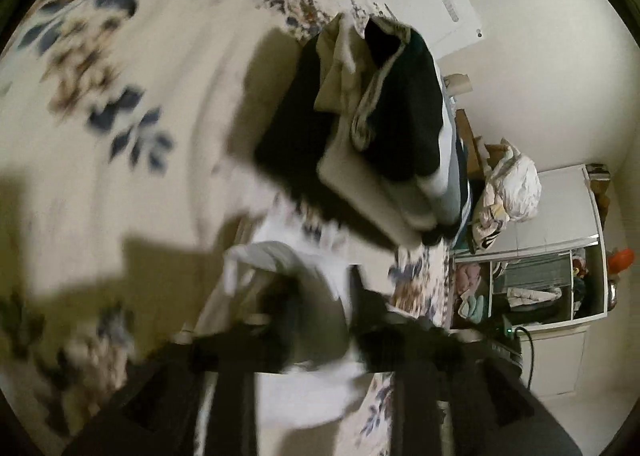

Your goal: Fold small clothes

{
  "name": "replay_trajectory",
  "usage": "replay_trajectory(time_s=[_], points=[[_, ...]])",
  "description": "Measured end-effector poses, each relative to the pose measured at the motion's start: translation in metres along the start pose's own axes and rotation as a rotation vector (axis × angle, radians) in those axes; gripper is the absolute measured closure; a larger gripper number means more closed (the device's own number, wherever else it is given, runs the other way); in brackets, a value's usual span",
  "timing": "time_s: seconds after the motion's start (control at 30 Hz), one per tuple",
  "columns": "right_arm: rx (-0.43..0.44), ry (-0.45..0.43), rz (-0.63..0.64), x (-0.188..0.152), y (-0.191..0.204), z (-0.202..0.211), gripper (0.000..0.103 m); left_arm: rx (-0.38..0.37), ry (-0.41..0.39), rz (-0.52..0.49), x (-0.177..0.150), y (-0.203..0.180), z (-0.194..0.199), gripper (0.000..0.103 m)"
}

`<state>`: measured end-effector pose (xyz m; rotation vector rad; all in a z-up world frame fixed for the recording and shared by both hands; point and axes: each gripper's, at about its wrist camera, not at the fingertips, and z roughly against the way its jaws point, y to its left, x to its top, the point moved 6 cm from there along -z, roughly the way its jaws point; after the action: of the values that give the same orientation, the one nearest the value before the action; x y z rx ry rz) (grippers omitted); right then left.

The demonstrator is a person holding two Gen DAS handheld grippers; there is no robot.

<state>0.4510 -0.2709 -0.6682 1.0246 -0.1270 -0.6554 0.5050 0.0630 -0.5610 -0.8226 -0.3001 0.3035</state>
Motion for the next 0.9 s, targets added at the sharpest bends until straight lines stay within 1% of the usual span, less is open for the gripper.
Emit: replay_trajectory(time_s=[0.03,0.07,0.1,0.13,0.17,0.23,0.3,0.33,0.37,0.43,0.5,0.57,0.6,0.63,0.67,0.7,0.73,0.77,0.83,0.87,0.9], points=[[0.016,-0.012,-0.015,0.011,0.002,-0.002,0.062,-0.002,-0.015,0.001,0.008,-0.001,0.002,0.066],[0.029,-0.034,-0.030,0.020,0.006,-0.005,0.059,-0.015,-0.033,0.003,0.016,-0.001,0.005,0.065],[0.048,-0.061,-0.033,0.028,0.009,-0.003,0.055,-0.022,-0.043,0.005,0.019,-0.001,0.008,0.059],[0.060,-0.071,-0.030,0.032,0.012,-0.002,0.048,-0.021,-0.058,0.005,0.022,0.000,0.012,0.051],[0.058,-0.073,-0.019,0.034,0.013,0.000,0.045,-0.008,-0.078,-0.002,0.024,0.003,0.017,0.049],[0.016,-0.081,0.024,0.032,0.012,0.006,0.044,0.030,-0.095,-0.030,0.021,0.008,0.024,0.047],[-0.090,-0.072,0.102,0.025,0.006,0.008,0.044,0.096,-0.084,-0.074,0.013,0.016,0.023,0.047],[-0.130,-0.063,0.129,0.022,0.002,0.009,0.044,0.139,-0.063,-0.100,0.007,0.020,0.018,0.047],[-0.170,-0.053,0.153,0.021,-0.002,0.007,0.044,0.156,-0.045,-0.113,0.006,0.023,0.012,0.047],[-0.216,-0.033,0.180,0.022,-0.009,-0.001,0.044,0.190,0.003,-0.125,0.001,0.030,-0.006,0.047],[-0.249,-0.015,0.177,0.029,-0.015,-0.013,0.044,0.213,0.032,-0.131,0.002,0.037,-0.025,0.047],[-0.255,-0.016,0.170,0.039,-0.018,-0.023,0.044,0.225,0.031,-0.146,0.006,0.038,-0.037,0.051],[-0.253,-0.012,0.170,0.044,-0.018,-0.029,0.044,0.224,0.024,-0.158,0.008,0.036,-0.042,0.072],[-0.250,-0.007,0.170,0.047,-0.019,-0.036,0.047,0.228,0.025,-0.168,0.011,0.035,-0.046,0.102],[-0.248,-0.004,0.175,0.047,-0.021,-0.039,0.056,0.232,0.038,-0.174,0.013,0.034,-0.051,0.101],[-0.242,-0.006,0.190,0.048,-0.020,-0.042,0.089,0.222,0.033,-0.184,0.017,0.031,-0.052,0.101],[-0.254,-0.007,0.201,0.051,-0.019,-0.047,0.100,0.222,0.022,-0.200,0.020,0.027,-0.052,0.101],[-0.274,-0.018,0.207,0.054,-0.018,-0.050,0.101,0.218,0.022,-0.212,0.023,0.023,-0.052,0.101],[-0.309,-0.074,0.219,0.061,-0.015,-0.045,0.101,0.215,0.019,-0.215,0.030,0.022,-0.054,0.101],[-0.346,-0.105,0.222,0.067,-0.014,-0.042,0.101,0.211,0.026,-0.214,0.034,0.023,-0.056,0.101],[-0.352,-0.103,0.217,0.069,-0.016,-0.042,0.101,0.208,0.046,-0.208,0.034,0.025,-0.060,0.100]])
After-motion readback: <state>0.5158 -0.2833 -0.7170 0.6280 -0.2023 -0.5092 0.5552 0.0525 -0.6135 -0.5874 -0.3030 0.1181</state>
